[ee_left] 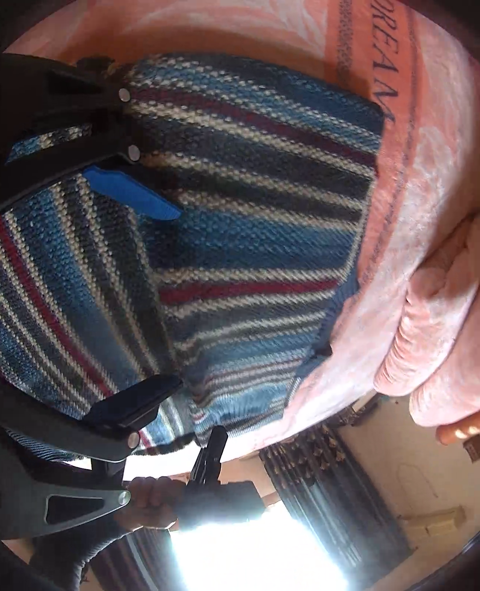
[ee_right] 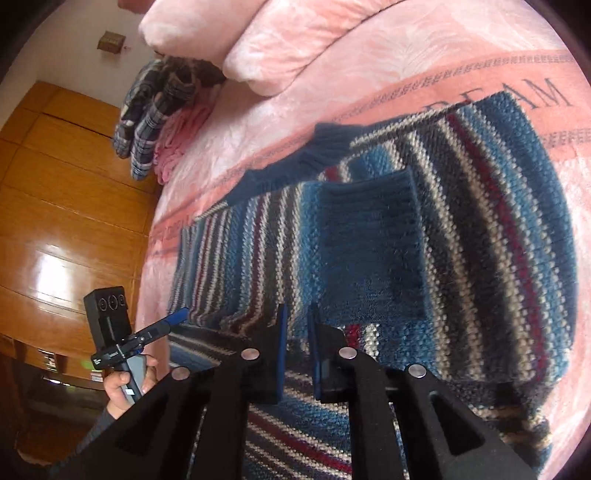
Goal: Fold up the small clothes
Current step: 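Grasp the sweater hem with both grippers and lift it toward the collar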
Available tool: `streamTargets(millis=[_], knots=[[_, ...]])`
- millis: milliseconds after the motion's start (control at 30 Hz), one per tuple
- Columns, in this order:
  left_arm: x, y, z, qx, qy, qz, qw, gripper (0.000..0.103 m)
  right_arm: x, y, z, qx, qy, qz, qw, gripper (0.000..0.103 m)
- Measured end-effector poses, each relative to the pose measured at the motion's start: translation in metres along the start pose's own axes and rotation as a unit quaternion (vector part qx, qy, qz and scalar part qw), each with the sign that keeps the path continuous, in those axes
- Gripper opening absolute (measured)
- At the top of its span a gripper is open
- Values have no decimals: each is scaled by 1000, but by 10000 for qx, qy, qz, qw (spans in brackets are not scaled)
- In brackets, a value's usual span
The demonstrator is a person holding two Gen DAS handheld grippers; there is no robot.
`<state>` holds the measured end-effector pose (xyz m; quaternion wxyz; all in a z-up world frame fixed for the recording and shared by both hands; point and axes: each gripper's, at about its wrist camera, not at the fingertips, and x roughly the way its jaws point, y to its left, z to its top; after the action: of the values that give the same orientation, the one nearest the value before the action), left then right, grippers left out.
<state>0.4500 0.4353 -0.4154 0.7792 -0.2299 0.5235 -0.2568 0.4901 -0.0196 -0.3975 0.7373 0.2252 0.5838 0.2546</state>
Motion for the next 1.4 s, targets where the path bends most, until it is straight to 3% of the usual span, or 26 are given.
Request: streamTargets(millis=[67,133,200,333,367,433,467,533,633,767,867,1067,1200,1400], knots=[[-1,0,-1,-4,-62,57,10000,84,23,-9,-4,46,201,-387,9990,6],[-13,-6,-4,-156,-116,-19,9998,85,13,-8,-6,102,146,-255,9995,9],[-38,-9,-14,-286,-233,-152,9992,86,-22,-12,-10,161,-208,-200,9995,17],[-95,-5,-60,-599,-476,-351,9965,91,-81,-65,-22,806,-685,-513,9931,17],[-104,0,-75,-722,-456,-321,9958,91,-83,-82,-24,1009,-624,-650,9908,14],[-116,13,-109,-1049,-372,-115,9937,91,-73,-102,-28,1297,-240,-364,9906,8],[-124,22,-127,-1326,-380,-100,9904,91,-77,-102,-32,1325,-280,-326,9902,8],[-146,37,-161,-1864,-531,-281,9806,91,-101,-87,-39,1295,-632,-116,9895,27],[-181,43,-209,-2389,-825,-447,9665,91,-135,-70,-68,1396,-821,373,9861,30],[-216,42,-264,-2993,-962,-830,9457,91,-166,-59,-147,1394,-534,375,9881,38],[-230,30,-293,-3175,-880,-1139,9373,97,-184,-73,-217,1590,-280,350,9863,47],[-208,5,-313,-3132,-277,-1260,9409,98,-212,-103,-308,2084,-223,415,9769,54],[-173,-4,-314,-3017,167,-1036,9476,98,-209,-100,-330,2155,-196,533,9749,54],[-117,1,-324,-3291,822,-852,9368,98,-183,-90,-343,2234,14,606,9728,54]])
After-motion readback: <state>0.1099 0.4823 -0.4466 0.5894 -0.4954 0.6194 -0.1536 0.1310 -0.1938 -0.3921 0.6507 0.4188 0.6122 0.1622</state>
